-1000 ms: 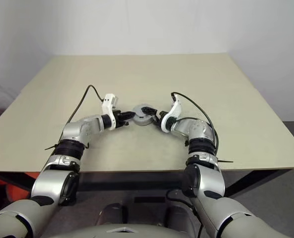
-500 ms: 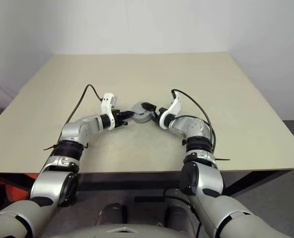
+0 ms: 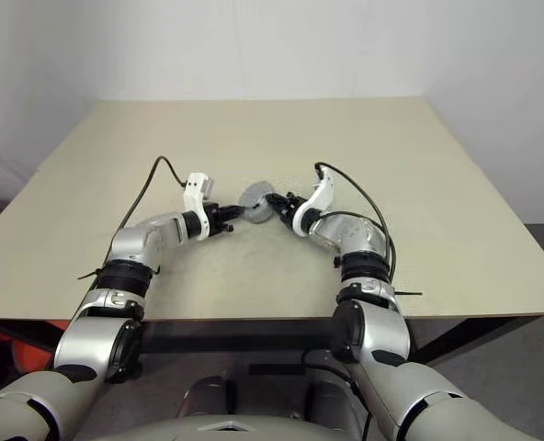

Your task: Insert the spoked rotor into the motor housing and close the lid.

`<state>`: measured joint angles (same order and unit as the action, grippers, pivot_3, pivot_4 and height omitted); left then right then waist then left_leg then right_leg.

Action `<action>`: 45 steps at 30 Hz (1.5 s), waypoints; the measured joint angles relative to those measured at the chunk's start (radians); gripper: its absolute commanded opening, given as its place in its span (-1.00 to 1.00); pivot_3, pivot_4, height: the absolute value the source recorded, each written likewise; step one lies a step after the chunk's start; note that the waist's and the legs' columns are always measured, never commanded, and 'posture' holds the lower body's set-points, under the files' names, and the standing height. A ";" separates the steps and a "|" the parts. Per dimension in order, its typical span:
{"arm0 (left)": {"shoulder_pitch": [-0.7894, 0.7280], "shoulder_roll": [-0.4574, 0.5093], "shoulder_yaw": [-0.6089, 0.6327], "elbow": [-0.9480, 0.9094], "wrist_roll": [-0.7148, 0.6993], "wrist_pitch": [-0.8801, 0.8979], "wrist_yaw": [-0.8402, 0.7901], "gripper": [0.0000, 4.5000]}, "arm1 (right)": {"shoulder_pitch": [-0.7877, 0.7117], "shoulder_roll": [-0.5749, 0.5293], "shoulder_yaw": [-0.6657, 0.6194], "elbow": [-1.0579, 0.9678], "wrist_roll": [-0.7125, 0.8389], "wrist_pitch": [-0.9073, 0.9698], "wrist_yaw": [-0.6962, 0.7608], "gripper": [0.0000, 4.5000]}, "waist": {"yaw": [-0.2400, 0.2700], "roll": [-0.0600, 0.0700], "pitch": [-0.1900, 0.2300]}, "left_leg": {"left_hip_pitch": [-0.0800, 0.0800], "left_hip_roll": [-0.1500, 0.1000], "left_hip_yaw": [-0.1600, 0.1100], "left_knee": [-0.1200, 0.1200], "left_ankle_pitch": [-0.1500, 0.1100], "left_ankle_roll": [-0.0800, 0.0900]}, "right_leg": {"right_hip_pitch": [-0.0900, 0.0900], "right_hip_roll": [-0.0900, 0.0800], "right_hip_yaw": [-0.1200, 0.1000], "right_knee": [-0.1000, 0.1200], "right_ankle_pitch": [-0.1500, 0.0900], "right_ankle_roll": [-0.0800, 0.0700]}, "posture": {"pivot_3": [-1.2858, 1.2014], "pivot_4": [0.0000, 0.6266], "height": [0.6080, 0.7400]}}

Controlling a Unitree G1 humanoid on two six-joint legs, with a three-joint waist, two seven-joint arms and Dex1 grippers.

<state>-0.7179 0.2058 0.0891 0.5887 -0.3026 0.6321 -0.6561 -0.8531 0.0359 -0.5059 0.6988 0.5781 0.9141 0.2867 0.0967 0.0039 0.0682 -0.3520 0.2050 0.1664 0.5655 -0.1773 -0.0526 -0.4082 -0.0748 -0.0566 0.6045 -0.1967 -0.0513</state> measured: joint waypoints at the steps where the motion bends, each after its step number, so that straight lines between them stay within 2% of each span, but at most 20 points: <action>1: 0.000 -0.001 0.000 0.000 0.000 0.000 0.000 -1.00 | -0.004 0.000 0.003 0.006 -0.004 -0.010 -0.005 -0.31 | 0.000 0.000 0.000 | 0.000 0.000 0.000 0.000 0.000 0.000 | 0.000 0.000 0.000 0.000 0.000 0.000 | 0.03 -1.00 1.00; 3: 0.000 -0.002 0.000 0.000 0.000 -0.001 0.000 -1.00 | -0.009 0.000 0.008 0.021 -0.012 -0.031 -0.014 -0.50 | -0.001 0.000 0.000 | 0.000 0.000 0.000 0.000 0.000 0.000 | 0.000 0.000 0.000 0.000 0.000 0.000 | 0.03 -1.00 1.00; 8: 0.000 -0.007 0.000 0.000 0.000 0.000 0.000 -1.00 | -0.021 0.000 0.031 0.036 -0.027 -0.065 -0.019 -0.50 | -0.001 0.000 0.000 | 0.002 0.000 0.000 0.000 0.000 0.000 | 0.001 0.000 0.000 0.000 -0.001 0.001 | 0.03 -1.00 1.00; 10: 0.000 -0.008 0.000 0.000 0.000 0.000 0.000 -1.00 | -0.023 0.000 0.033 0.042 -0.026 -0.072 -0.020 -0.50 | -0.001 0.000 0.000 | 0.002 0.000 0.000 0.000 0.000 0.000 | 0.001 0.000 0.000 0.000 -0.004 0.006 | 0.03 -1.00 1.00; 19: 0.000 -0.012 0.004 0.000 -0.005 -0.001 0.002 -1.00 | -0.042 -0.004 0.034 0.078 -0.022 -0.089 -0.041 -0.50 | -0.002 0.000 0.000 | 0.003 0.000 0.000 0.000 0.000 0.000 | 0.002 0.000 0.000 0.001 -0.004 0.007 | 0.03 -1.00 1.00; 32: 0.050 -0.010 0.171 -0.063 -0.116 0.000 0.079 -1.00 | -0.084 -0.006 -0.053 0.193 0.064 -0.102 -0.091 -0.50 | -0.023 0.000 0.000 | 0.002 0.001 0.000 -0.001 0.000 0.001 | 0.000 0.001 0.000 0.001 0.000 0.000 | 0.03 -1.00 1.00; 36: 0.089 0.005 0.239 -0.123 -0.179 0.018 0.101 -1.00 | -0.086 -0.005 -0.136 0.235 0.136 -0.095 -0.122 -0.50 | -0.024 0.000 0.000 | -0.002 0.001 0.000 -0.001 -0.001 0.001 | -0.003 0.001 0.000 0.001 0.000 -0.001 | 0.03 -1.00 1.00; 40: 0.121 0.007 0.285 -0.174 -0.236 0.048 0.123 -1.00 | -0.093 0.004 -0.203 0.242 0.214 -0.094 -0.127 -0.50 | -0.017 0.000 0.000 | -0.018 0.001 0.000 0.002 0.000 0.000 | -0.016 0.001 -0.001 0.002 0.001 -0.002 | 0.03 -1.00 1.00; 45: 0.164 0.006 0.330 -0.224 -0.306 0.094 0.159 -1.00 | -0.110 0.012 -0.240 0.197 0.310 -0.056 -0.113 -0.50 | -0.014 0.000 0.000 | -0.022 0.001 0.000 0.006 -0.004 0.006 | -0.017 0.001 -0.003 0.001 0.000 -0.003 | 0.03 -1.00 1.00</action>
<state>-0.5543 0.2119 0.4192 0.3650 -0.6083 0.7258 -0.4967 -0.9627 0.0484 -0.7459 0.8962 0.8880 0.8581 0.1739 0.0826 0.0038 0.0687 -0.3743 0.2058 0.1668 0.5714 -0.1809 -0.0463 -0.4253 -0.0741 -0.0591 0.6060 -0.1964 -0.0540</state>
